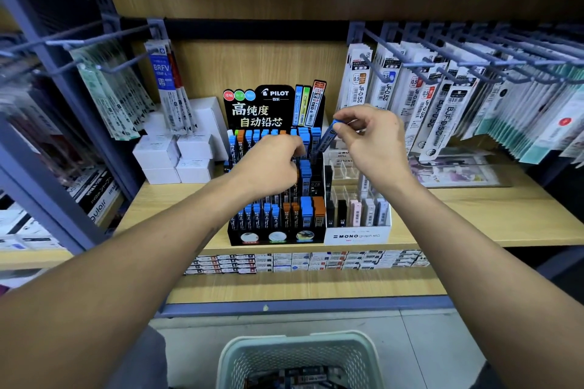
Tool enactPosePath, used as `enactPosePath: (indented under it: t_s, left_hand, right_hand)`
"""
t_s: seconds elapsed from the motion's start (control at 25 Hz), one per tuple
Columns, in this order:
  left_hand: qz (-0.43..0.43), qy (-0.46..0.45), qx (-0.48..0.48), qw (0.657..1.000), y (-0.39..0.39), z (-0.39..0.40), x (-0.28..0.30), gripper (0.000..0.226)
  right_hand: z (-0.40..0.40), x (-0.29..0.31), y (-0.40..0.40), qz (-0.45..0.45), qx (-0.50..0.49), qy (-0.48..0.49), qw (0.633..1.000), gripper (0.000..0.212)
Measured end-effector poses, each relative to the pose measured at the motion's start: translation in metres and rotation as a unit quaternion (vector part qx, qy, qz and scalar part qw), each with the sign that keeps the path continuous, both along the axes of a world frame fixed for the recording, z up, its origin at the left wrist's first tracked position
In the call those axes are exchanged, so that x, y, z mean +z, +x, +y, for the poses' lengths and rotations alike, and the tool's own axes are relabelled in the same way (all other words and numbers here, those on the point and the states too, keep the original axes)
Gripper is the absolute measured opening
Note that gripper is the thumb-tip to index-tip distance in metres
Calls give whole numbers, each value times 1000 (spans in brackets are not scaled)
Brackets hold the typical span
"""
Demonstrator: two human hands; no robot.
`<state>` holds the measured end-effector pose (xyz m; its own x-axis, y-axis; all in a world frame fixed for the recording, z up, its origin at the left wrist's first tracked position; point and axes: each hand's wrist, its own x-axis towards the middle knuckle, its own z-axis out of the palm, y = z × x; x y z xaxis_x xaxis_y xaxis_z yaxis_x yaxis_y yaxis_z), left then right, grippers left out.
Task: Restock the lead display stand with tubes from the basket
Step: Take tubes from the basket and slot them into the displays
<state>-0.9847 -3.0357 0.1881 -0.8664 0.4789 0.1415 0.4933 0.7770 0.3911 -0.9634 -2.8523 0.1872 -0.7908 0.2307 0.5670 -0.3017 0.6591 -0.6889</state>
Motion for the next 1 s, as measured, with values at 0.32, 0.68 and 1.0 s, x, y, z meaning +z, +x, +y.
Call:
enactPosePath:
  t_s: [0.32,0.68,1.0]
  left_hand:
    - [25,-55,-17,998,-2,11,-4,39]
    - [83,7,17,996,-8,7,0,34]
    - [51,-109,-27,992,-6,6,-7,75]
  right_hand:
    - [-8,0,-22,-2,-4,94,996,16]
    - [-10,0,-31,-19,3,88,996,16]
    - [-9,1,-30,-32,1,67,997,16]
